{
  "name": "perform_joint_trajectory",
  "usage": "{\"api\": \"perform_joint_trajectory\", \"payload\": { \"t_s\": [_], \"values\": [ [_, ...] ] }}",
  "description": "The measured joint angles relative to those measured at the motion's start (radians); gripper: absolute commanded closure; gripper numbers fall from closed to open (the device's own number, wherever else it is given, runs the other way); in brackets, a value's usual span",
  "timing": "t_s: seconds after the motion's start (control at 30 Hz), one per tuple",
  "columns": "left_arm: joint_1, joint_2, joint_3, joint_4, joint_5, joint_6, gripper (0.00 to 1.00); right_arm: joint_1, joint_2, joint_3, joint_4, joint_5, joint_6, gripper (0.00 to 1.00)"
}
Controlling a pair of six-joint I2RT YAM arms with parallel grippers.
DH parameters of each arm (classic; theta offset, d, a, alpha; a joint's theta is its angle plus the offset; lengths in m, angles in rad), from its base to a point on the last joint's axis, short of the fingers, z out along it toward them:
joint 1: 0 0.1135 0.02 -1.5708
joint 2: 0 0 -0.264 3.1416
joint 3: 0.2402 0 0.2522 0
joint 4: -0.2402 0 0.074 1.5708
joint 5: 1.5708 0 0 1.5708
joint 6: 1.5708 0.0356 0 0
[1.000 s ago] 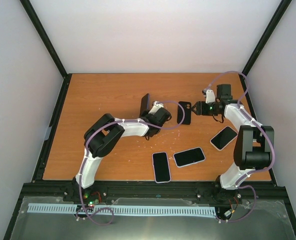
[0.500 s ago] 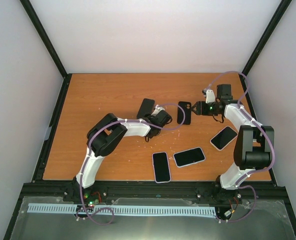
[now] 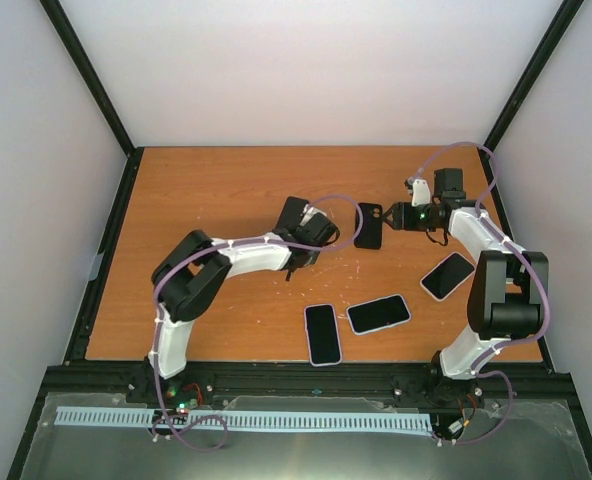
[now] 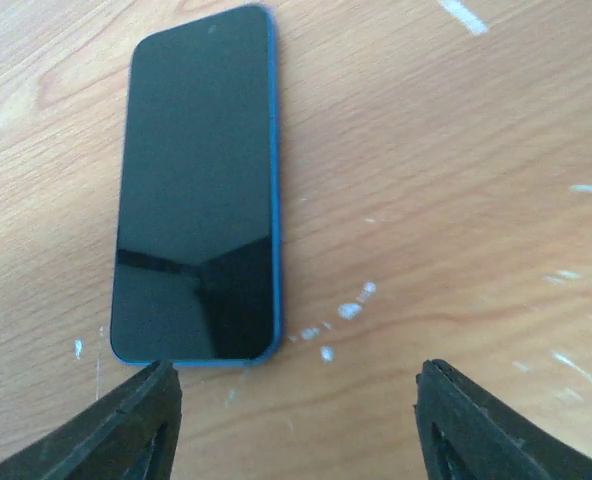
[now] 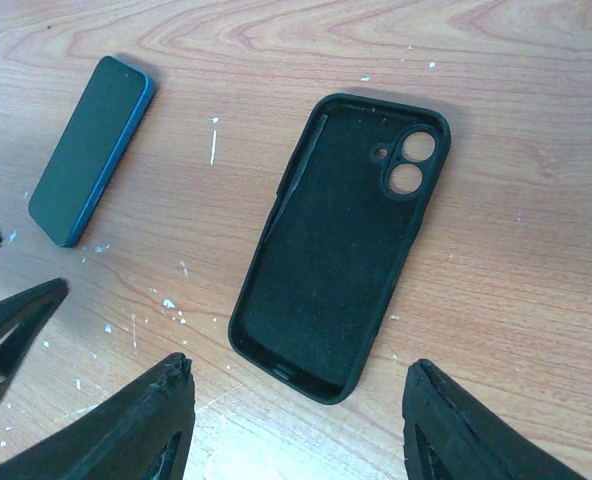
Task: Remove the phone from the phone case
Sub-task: Place the phone at the center of the board, then move the phone to the center of the board.
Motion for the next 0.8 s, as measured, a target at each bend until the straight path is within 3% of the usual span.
{"api": "perform_joint_trajectory", "payload": {
  "t_s": [0.2,0.33,0.43,0.5,0.63,0.8],
  "values": [
    [-0.043,-0.19,-0.083,-0.005,0.183,0.011,0.29,-0.003,0.0,-0.002,0.0,-0.004,0.0,0.43],
    [-0.164,-0.287,-0.153,0.013,0.316,0.088,0.25,-0.007,0.0,-0.002,0.0,-0.011,-0.001,0.43],
    [-0.267,-0.332,-0.213,0.016,0.437,0.154,0.22,-0.01,0.0,-0.002,0.0,-0.021,-0.004,0.43],
    [-0.317,-0.354,-0.253,0.016,0.511,0.203,0.13,-0.011,0.0,-0.002,0.0,-0.026,-0.006,0.43],
    [-0.375,-0.38,-0.317,-0.002,0.648,0.303,0.13,-0.011,0.0,-0.002,0.0,-0.031,-0.008,0.43],
    [-0.407,-0.378,-0.357,-0.011,0.704,0.388,0.13,-0.011,0.0,-0.002,-0.001,-0.034,-0.01,0.43]
  ]
}}
